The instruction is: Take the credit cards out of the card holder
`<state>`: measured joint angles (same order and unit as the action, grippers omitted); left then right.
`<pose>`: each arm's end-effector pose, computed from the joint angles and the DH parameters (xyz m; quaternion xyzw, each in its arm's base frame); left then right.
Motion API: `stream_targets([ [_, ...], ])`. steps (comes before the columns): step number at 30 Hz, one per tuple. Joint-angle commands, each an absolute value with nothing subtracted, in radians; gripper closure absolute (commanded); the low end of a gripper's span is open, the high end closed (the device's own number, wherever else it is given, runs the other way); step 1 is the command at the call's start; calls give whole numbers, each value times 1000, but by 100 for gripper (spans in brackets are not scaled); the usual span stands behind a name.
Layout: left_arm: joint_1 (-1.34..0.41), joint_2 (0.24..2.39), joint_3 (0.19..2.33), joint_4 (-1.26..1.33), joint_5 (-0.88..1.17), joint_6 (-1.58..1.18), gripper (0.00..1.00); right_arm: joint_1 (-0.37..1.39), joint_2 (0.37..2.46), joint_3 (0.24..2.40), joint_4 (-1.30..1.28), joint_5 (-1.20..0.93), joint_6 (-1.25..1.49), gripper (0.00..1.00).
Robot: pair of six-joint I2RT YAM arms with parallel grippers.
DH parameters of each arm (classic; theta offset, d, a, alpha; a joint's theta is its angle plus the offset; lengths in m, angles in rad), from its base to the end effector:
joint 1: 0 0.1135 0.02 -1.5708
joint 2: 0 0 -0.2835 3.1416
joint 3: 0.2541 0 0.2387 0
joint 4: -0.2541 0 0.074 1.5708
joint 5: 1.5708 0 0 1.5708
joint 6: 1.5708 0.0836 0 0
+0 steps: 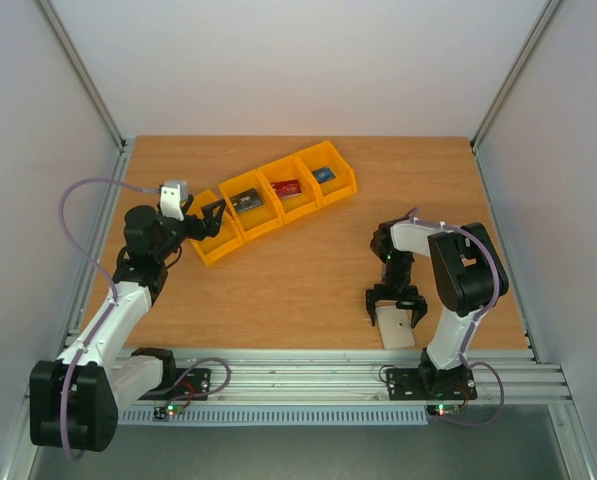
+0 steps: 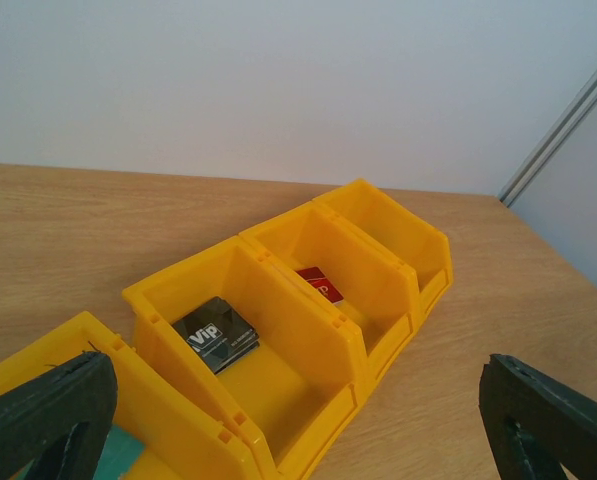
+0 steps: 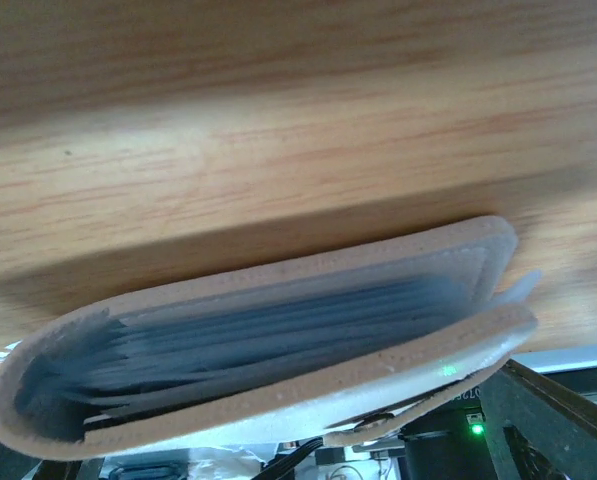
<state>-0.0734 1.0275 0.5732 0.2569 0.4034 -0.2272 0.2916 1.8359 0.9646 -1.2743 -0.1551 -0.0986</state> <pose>0.2522 -0.0515 0.2791 0.0684 0.7652 -0.2462 0.5909 0.1915 0.0710 0.1175 0.1638 -0.9422 -0.0467 0.2885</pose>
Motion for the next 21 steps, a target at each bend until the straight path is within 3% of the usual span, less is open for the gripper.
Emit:
stream_targets([
  [1, -77, 1035, 581, 288, 398, -212, 1, 291, 1867, 972, -1209, -115, -112, 2],
  [9, -77, 1029, 578, 304, 430, -180, 1, 298, 1879, 984, -1176, -165, -138, 17],
  [21, -78, 1026, 581, 302, 420, -173, 1, 310, 1809, 1059, -1188, -158, -155, 29],
])
